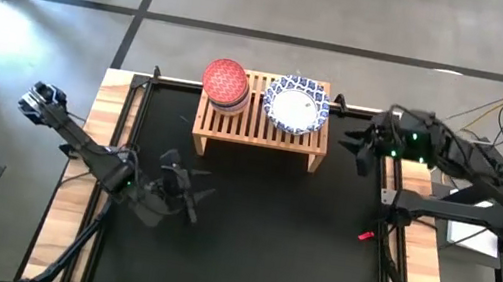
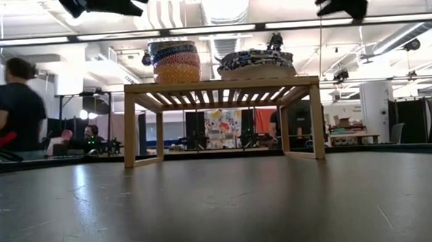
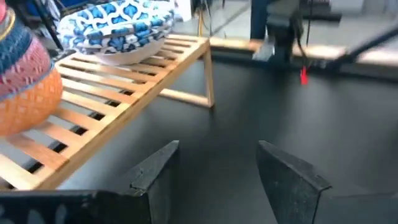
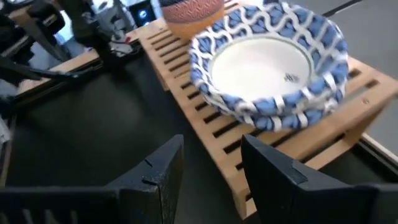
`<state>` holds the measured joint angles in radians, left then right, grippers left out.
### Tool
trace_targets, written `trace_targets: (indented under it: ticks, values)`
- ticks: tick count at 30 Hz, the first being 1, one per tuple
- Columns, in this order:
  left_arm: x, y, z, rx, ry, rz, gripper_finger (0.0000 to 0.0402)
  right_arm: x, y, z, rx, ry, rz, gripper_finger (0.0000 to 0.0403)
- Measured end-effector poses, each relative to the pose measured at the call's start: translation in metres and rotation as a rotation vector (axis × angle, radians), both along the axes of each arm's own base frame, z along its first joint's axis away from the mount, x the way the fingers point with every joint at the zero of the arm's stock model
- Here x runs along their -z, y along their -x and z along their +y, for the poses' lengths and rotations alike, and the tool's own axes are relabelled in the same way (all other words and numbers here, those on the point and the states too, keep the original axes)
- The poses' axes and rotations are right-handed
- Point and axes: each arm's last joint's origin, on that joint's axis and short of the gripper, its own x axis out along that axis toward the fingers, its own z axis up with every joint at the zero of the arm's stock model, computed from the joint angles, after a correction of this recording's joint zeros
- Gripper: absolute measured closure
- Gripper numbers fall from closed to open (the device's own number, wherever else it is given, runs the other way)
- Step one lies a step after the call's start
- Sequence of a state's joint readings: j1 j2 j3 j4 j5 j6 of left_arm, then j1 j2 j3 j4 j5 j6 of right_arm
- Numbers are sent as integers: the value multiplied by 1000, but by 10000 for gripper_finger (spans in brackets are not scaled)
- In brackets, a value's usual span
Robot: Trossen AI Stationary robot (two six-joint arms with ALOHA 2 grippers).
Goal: Place and stack bowls onto a shelf
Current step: Return to Home Position
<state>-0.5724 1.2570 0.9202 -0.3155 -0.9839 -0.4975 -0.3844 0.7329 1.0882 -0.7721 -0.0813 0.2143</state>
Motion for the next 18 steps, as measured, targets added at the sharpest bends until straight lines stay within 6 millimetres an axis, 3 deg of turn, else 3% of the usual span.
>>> trace_targets:
  ticks: [10,18]
  values:
    - [21,8,7,29,52,-205,209,62,39,15,110,63,-235,259]
    - [29,6,9,21,44,-205,209,116,38,13,159,46,-323,261]
